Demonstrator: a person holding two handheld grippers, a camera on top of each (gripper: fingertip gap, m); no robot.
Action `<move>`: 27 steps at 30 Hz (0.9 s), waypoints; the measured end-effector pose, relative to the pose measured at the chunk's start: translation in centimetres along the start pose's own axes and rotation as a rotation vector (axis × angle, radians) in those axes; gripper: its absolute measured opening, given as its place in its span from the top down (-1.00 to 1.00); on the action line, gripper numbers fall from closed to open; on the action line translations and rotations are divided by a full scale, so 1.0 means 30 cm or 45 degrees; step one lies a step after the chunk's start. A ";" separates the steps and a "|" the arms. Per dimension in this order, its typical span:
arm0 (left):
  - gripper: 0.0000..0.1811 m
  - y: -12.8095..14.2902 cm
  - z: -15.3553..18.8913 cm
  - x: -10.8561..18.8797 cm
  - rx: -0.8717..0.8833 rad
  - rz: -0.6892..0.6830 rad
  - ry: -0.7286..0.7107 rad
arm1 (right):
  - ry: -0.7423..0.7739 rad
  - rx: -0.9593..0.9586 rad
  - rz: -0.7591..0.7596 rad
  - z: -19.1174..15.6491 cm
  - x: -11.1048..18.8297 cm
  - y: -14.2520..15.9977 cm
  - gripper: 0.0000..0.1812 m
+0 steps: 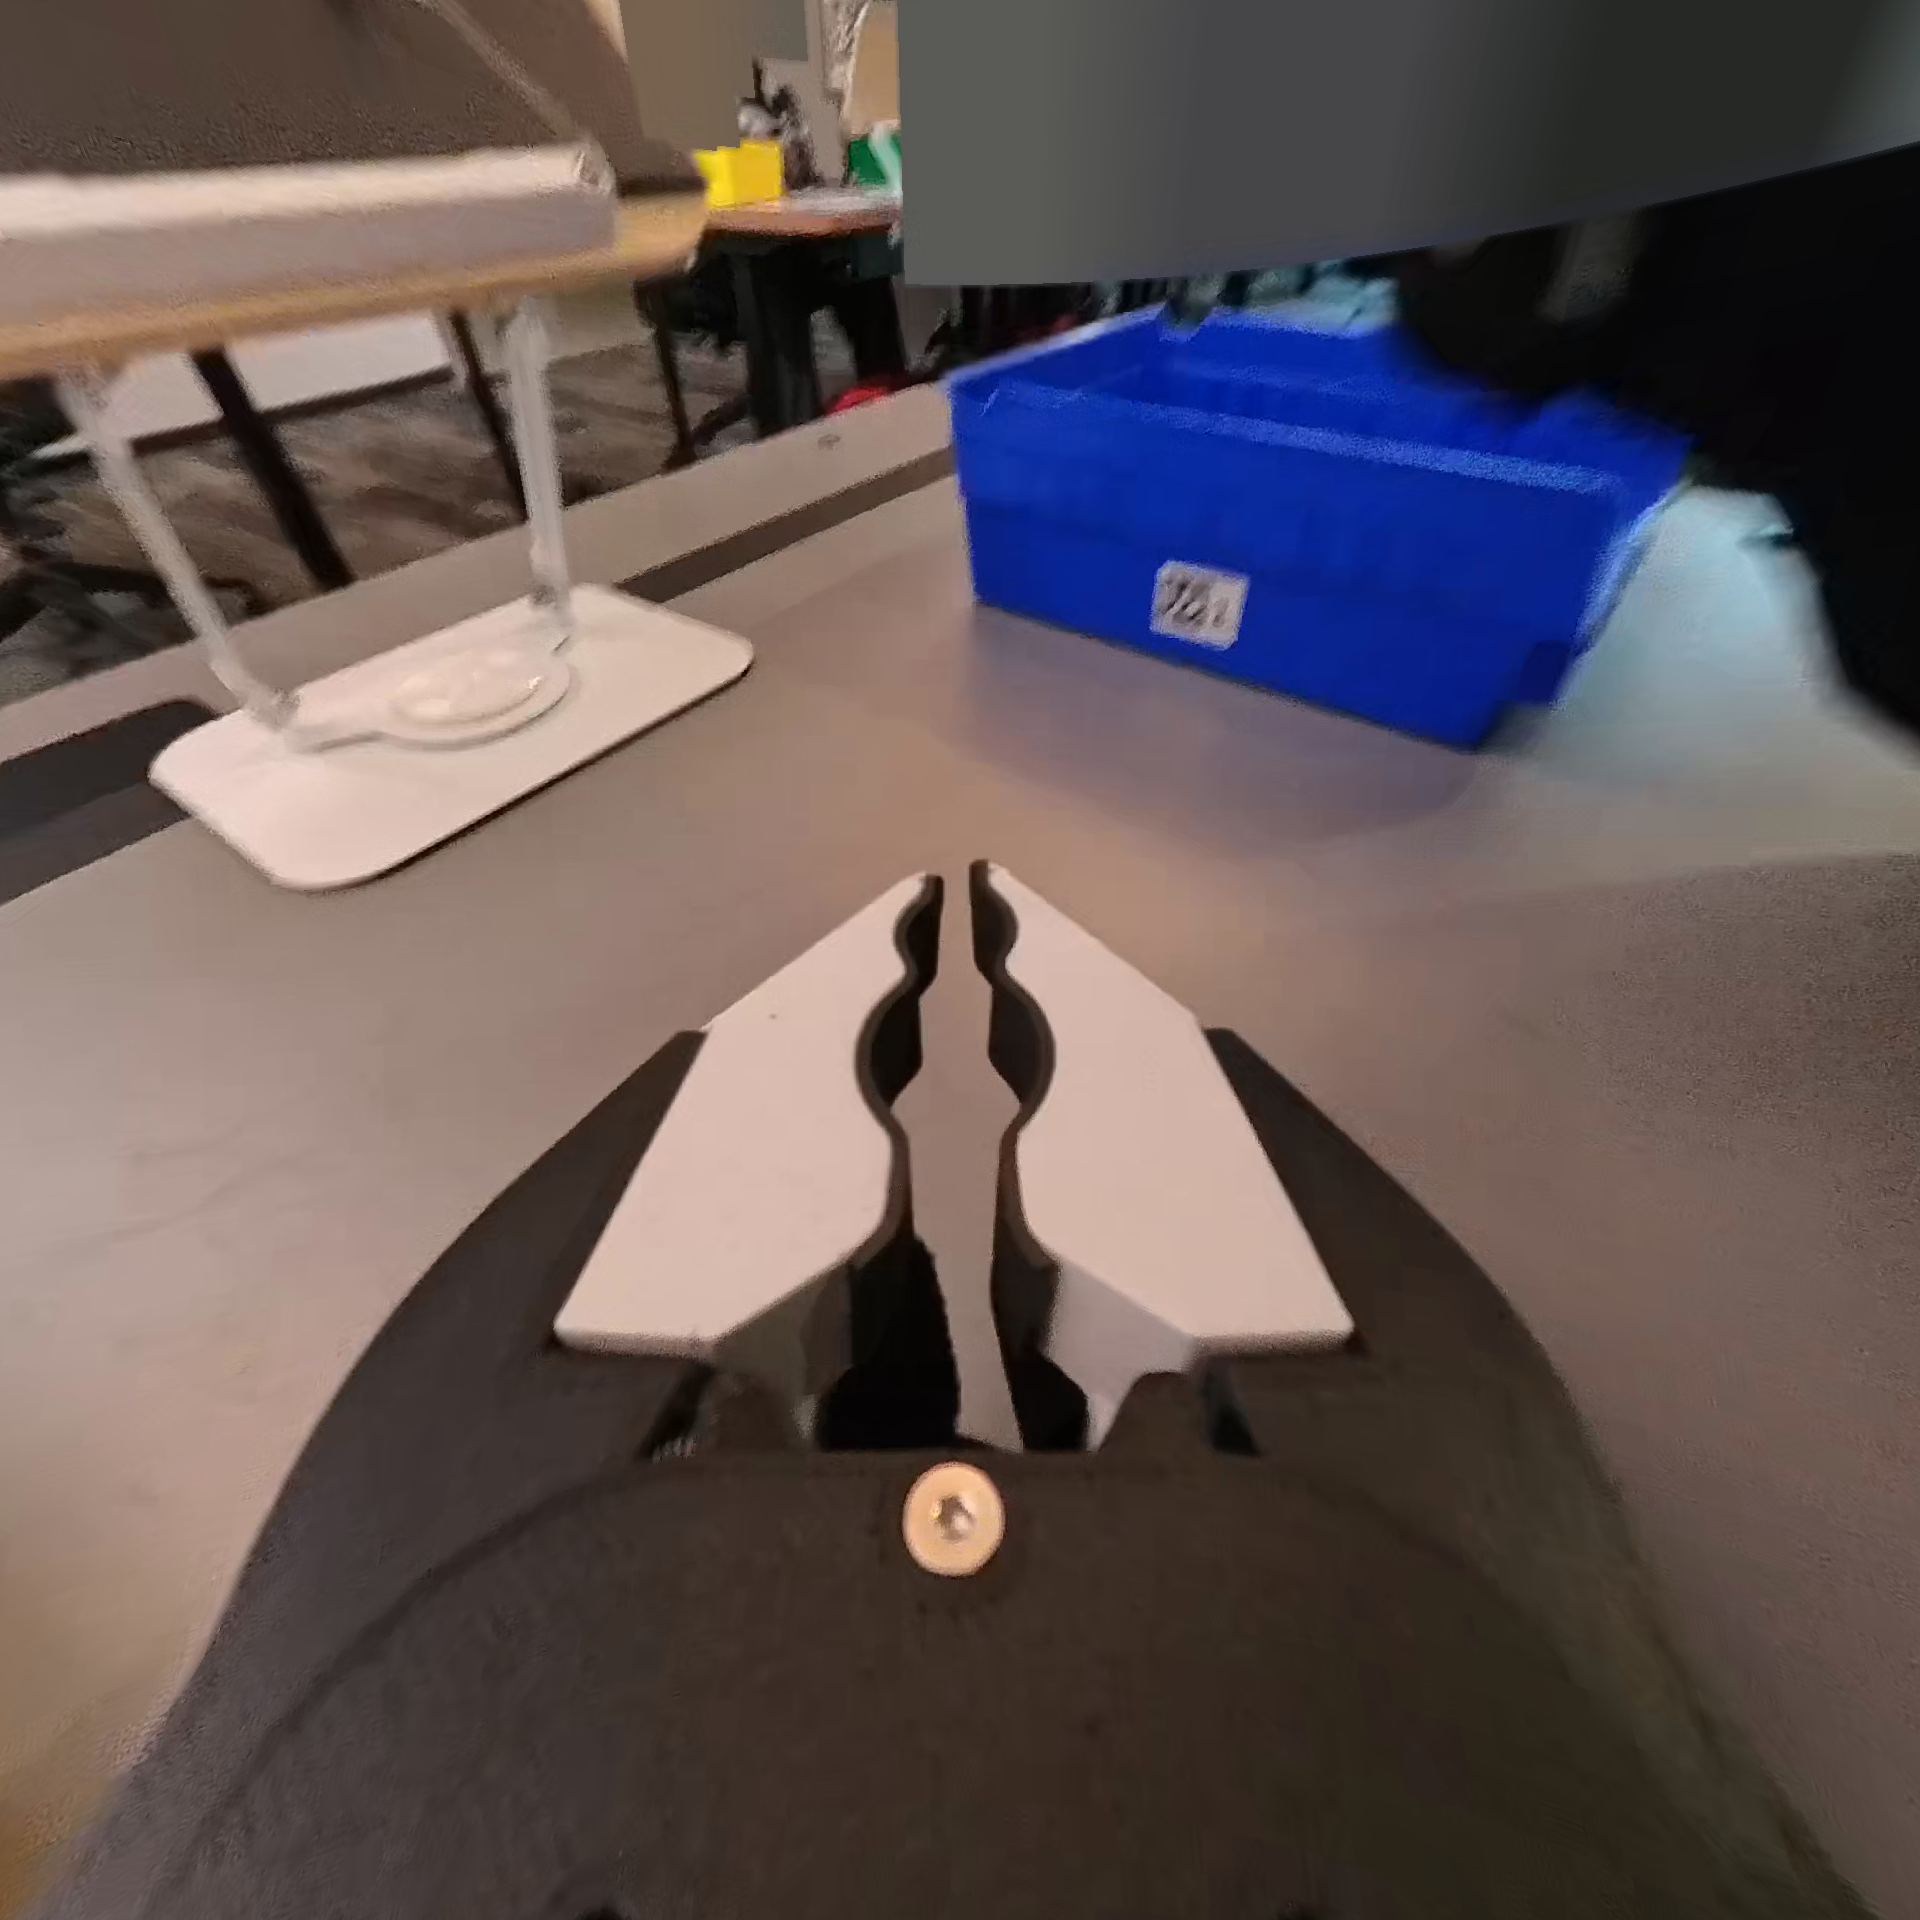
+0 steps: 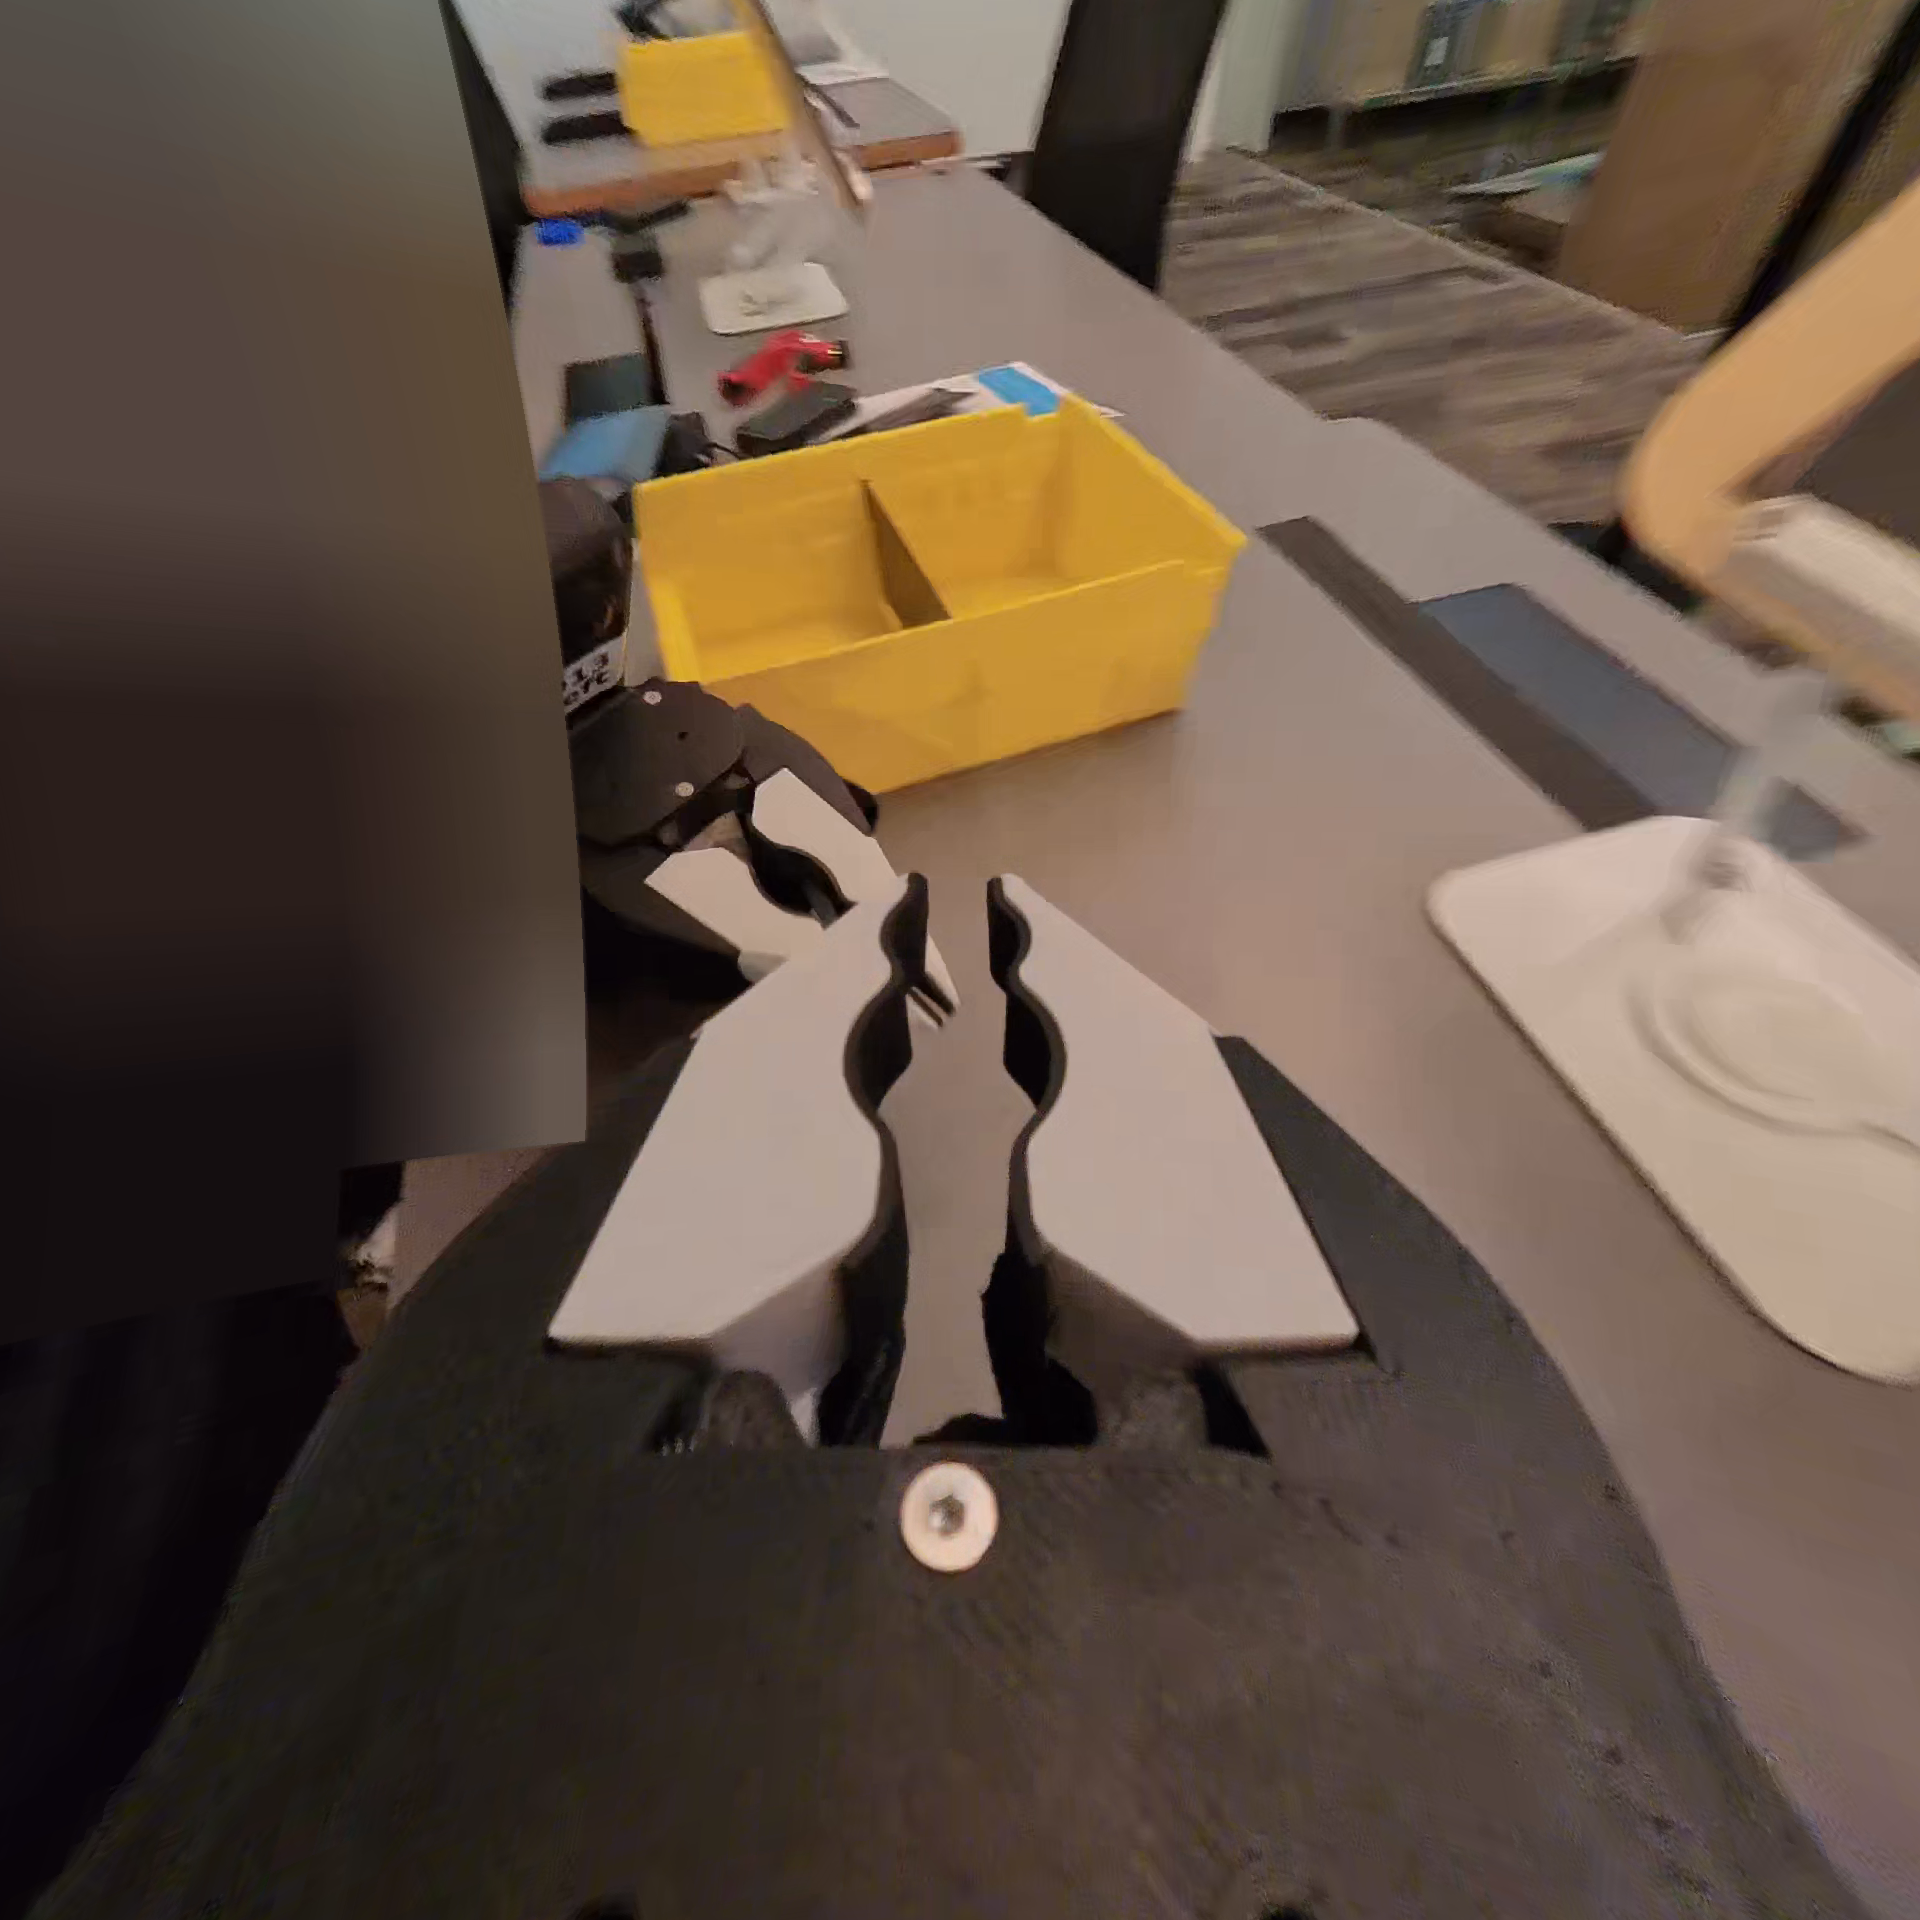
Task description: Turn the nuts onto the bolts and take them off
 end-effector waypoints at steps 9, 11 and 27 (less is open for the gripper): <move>0.86 -0.364 -0.134 0.141 -0.381 -0.133 -0.296 | -0.078 -0.267 0.094 0.082 -0.235 0.311 0.96; 0.86 -0.388 -0.265 0.197 -0.348 -0.293 -0.400 | -0.071 -0.275 0.079 0.093 -0.244 0.357 0.96; 0.78 -0.053 -0.818 0.272 -0.256 -1.413 -0.092 | -0.087 -0.364 -0.063 0.136 -0.277 0.446 0.95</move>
Point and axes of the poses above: each gripper's, where its closed fingertips meet, x back along the fingers, y out of its underside, z = x × y across the jaws, the point moved 10 cm from there along x, back along the fingers, and after that the axes turned 14 degrees about z, right-handed, at the moved point
